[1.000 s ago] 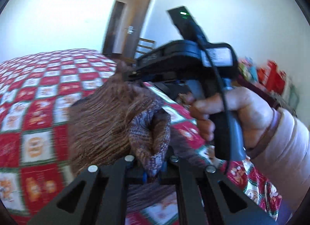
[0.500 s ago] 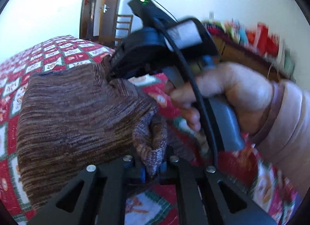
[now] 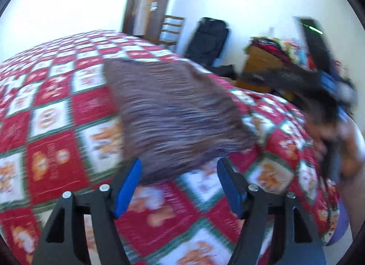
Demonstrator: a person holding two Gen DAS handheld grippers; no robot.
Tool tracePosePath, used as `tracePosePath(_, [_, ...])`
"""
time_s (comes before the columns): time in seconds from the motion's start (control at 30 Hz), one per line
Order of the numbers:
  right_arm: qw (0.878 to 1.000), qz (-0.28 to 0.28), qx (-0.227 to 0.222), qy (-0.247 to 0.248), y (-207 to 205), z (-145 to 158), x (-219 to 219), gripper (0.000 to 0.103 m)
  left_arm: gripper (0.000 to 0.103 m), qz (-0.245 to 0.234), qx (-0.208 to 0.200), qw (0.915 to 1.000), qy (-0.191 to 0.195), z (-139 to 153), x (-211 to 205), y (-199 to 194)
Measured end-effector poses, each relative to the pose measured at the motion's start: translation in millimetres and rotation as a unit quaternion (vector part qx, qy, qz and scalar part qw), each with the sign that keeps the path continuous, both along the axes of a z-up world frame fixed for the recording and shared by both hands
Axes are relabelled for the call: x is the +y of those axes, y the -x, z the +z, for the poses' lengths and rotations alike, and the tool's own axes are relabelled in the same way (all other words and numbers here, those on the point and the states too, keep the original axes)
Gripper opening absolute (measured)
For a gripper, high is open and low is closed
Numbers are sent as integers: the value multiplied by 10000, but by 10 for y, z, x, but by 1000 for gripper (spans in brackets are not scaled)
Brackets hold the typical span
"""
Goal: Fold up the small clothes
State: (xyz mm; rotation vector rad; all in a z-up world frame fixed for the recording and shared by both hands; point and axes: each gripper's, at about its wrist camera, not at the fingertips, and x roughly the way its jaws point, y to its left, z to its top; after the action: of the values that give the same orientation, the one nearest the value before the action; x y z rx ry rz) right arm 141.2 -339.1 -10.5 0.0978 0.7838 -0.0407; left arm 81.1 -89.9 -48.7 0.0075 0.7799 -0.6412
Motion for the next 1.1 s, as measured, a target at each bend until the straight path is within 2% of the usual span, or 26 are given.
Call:
tracePosePath(0.07, [9998, -57, 47, -209, 143, -60, 101, 38, 71, 245, -12, 9997, -64, -3, 94, -80])
tracePosePath(0.13, [9989, 165, 212, -379, 210, -167, 290, 38, 71, 447, 23, 9989, -139, -54, 149, -240])
tracePosePath(0.23, [9982, 456, 369, 82, 272, -308, 615, 38, 71, 771, 99, 9967, -228, -97, 197, -415])
tracePosePath(0.3, [9959, 645, 623, 138, 224, -450, 693, 35, 71, 883, 126, 9956, -297, -129, 152, -516])
tracePosePath(0.37, [9951, 524, 804, 240, 197, -591, 652, 34, 71, 930, 242, 9940, -532, -223, 73, -610])
tracePosePath(0.43, [9929, 150, 1097, 442, 180, -759, 489, 34, 71, 955, 468, 9918, -702, -345, 37, -659])
tracePosePath(0.47, [9934, 109, 1108, 275, 204, -805, 386, 32, 72, 967, 520, 9919, -644, -387, 55, -650])
tracePosePath(0.5, [9947, 70, 1030, -12, 255, -795, 287, 32, 72, 979, 438, 9925, -587, -375, 80, -614])
tracePosePath(0.53, [9942, -36, 1068, -86, 290, -780, 239, 32, 72, 956, 421, 9926, -624, -368, 84, -592])
tracePosePath(0.6, [9905, -328, 1312, 236, 354, -753, 188, 32, 72, 919, 446, 9926, -662, -336, 108, -573])
tracePosePath(0.63, [9904, -349, 1323, 209, 389, -730, 158, 32, 72, 881, 490, 9927, -662, -300, 123, -568])
tracePosePath(0.7, [9929, -445, 1104, 54, 468, -586, 107, 32, 72, 837, 433, 9932, -680, -191, 146, -561])
tracePosePath(0.8, [9986, -359, 395, 46, 470, -256, 156, 32, 72, 1010, -63, 9920, -761, 38, 111, -651])
tracePosePath(0.87, [9997, -241, 39, 87, 347, -99, 236, 31, 72, 1053, -255, 9909, -793, 127, 47, -747])
tracePosePath(0.93, [9998, -71, -38, 202, 150, -65, 323, 27, 72, 1114, -240, 9908, -735, 180, -41, -910])
tracePosePath(1.0, [9991, 66, 40, 424, -113, -145, 410, 14, 72, 1126, -41, 9918, -611, 175, -140, -1097])
tracePosePath(1.1, [9980, 13, 333, 541, -493, -373, 457, 13, 72, 1260, 196, 9900, -601, 52, -296, -1369])
